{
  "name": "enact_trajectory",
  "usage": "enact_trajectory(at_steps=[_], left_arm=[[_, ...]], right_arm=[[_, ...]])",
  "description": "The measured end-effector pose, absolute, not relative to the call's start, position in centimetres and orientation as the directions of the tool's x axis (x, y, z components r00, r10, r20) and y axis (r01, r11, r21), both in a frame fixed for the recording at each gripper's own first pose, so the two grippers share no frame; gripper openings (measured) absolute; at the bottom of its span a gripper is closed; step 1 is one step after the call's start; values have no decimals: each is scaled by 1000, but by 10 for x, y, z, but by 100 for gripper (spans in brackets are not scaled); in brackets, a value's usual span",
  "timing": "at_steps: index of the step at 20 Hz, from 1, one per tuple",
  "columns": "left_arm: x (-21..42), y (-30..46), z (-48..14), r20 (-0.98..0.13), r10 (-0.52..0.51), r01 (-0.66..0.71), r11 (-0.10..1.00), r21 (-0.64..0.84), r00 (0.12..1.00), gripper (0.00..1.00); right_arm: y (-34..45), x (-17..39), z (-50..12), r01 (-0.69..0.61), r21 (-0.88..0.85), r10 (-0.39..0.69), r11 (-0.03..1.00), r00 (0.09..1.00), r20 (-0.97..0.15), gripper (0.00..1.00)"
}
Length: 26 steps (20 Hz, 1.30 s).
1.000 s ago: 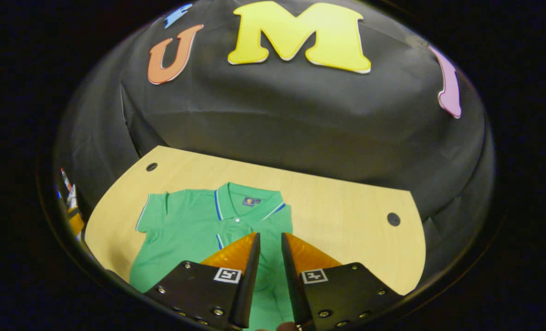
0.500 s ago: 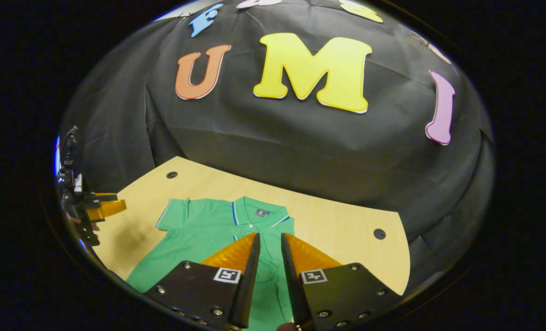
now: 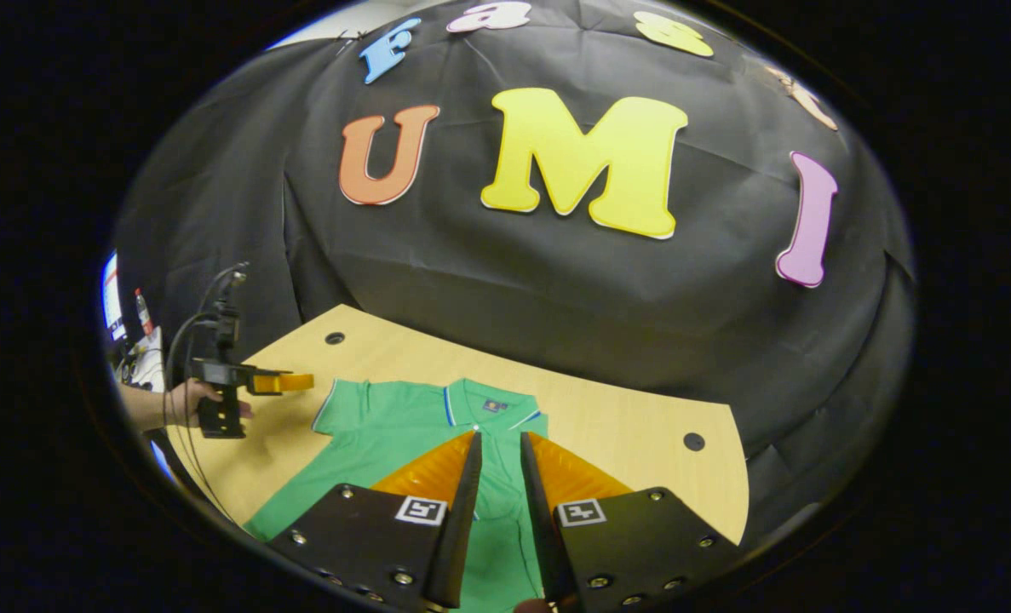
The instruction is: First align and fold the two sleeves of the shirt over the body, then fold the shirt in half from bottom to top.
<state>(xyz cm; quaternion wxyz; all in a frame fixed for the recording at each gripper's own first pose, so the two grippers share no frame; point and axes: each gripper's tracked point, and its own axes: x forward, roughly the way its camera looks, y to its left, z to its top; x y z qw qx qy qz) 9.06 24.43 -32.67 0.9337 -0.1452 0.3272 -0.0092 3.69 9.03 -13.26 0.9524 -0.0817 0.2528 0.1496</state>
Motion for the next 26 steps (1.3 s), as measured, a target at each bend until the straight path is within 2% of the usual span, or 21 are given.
enact_trajectory(at_steps=[2, 3, 4, 10, 13, 14, 15, 17, 18, 20, 21, 22, 23, 24, 25, 26], left_arm=[[104, 248, -341, -626, -112, -72, 963, -261, 771, 99], [108, 248, -347, -634, -117, -64, 964, -256, 764, 99], [111, 248, -355, -641, -117, -58, 968, -245, 759, 99], [128, 251, -372, -653, -87, -20, 988, -154, 753, 98], [122, 253, -386, -680, -11, 52, 998, 40, 733, 97], [127, 250, -383, -651, -3, 90, 991, 101, 759, 96], [125, 243, -387, -652, -17, 94, 992, 83, 758, 97], [123, 239, -385, -638, -3, 64, 995, 72, 770, 72], [123, 241, -386, -639, 8, 51, 996, 75, 769, 70], [124, 245, -386, -635, 34, 34, 995, 95, 772, 68], [125, 244, -386, -636, 35, 36, 994, 99, 771, 51], [125, 243, -384, -637, 28, 45, 994, 98, 770, 39], [125, 242, -383, -636, 28, 46, 994, 100, 772, 37], [126, 244, -383, -631, 32, 48, 993, 109, 775, 25], [127, 245, -382, -630, 30, 57, 991, 118, 776, 20], [129, 244, -381, -627, 24, 63, 991, 117, 779, 11]], right_arm=[[86, 29, -133, -320, -64, 244, 945, 824, -512, 33], [82, 25, -135, -313, -63, 237, 948, 823, -516, 36], [78, 22, -138, -306, -64, 229, 950, 822, -522, 33], [59, 17, -152, -237, -5, 195, 972, 809, -555, 33], [52, 20, -154, -209, 19, 184, 978, 811, -556, 33], [50, 22, -154, -203, 24, 183, 979, 813, -553, 33], [48, 24, -152, -197, 24, 178, 980, 816, -549, 33], [42, 24, -149, -190, 22, 171, 982, 823, -541, 33], [38, 25, -149, -183, 22, 166, 983, 825, -540, 36], [33, 24, -151, -167, 42, 163, 985, 823, -545, 33], [30, 23, -152, -158, 54, 161, 986, 820, -549, 33], [27, 24, -154, -149, 63, 159, 987, 819, -552, 33], [25, 23, -157, -142, 71, 157, 987, 818, -553, 33], [24, 22, -159, -138, 79, 158, 987, 816, -555, 33], [24, 21, -161, -137, 87, 162, 987, 813, -559, 33], [23, 19, -163, -139, 90, 165, 986, 811, -561, 33]])
